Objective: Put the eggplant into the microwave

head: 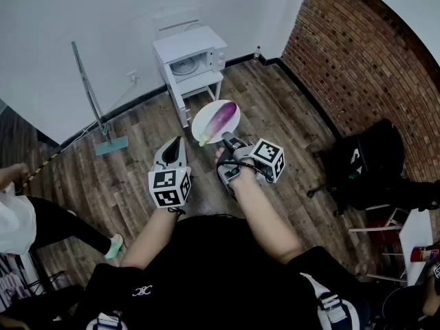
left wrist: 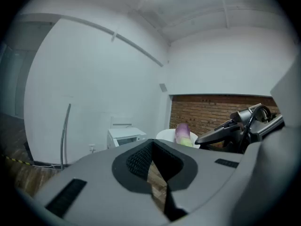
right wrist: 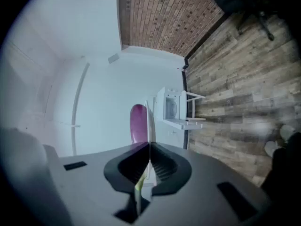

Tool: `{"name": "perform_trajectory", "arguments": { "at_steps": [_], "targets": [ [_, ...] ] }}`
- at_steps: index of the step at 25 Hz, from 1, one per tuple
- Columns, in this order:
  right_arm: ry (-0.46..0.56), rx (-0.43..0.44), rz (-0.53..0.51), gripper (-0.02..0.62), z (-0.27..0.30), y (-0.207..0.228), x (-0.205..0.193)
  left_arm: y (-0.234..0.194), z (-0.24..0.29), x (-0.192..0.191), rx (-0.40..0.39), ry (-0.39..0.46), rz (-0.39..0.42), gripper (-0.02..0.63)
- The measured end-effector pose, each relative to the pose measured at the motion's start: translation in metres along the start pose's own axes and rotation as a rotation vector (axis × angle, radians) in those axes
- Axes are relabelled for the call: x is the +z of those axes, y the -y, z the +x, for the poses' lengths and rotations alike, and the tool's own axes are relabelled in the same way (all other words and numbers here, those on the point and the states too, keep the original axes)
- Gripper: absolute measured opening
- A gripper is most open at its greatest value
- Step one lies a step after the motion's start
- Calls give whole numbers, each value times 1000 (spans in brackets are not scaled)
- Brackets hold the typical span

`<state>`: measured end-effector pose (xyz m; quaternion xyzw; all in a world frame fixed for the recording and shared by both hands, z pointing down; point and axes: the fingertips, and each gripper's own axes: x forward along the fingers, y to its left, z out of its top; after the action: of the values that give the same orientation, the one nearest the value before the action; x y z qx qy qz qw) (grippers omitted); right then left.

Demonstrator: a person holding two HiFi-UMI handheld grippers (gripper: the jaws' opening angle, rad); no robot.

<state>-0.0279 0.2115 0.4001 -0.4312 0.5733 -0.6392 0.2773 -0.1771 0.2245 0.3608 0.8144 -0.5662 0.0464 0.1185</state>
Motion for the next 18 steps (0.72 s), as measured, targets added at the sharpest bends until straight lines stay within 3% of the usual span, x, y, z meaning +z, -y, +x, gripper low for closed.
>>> {"name": "perform_trajectory", "arguments": {
  "at_steps": [11, 18],
  "targets": [
    [33, -6, 3, 23, 14, 2, 4, -19, 20, -3, -3, -26, -7, -2],
    [92, 6, 50, 23, 23, 6, 15, -29, 41, -10, -64, -59, -20, -2]
  ]
}}
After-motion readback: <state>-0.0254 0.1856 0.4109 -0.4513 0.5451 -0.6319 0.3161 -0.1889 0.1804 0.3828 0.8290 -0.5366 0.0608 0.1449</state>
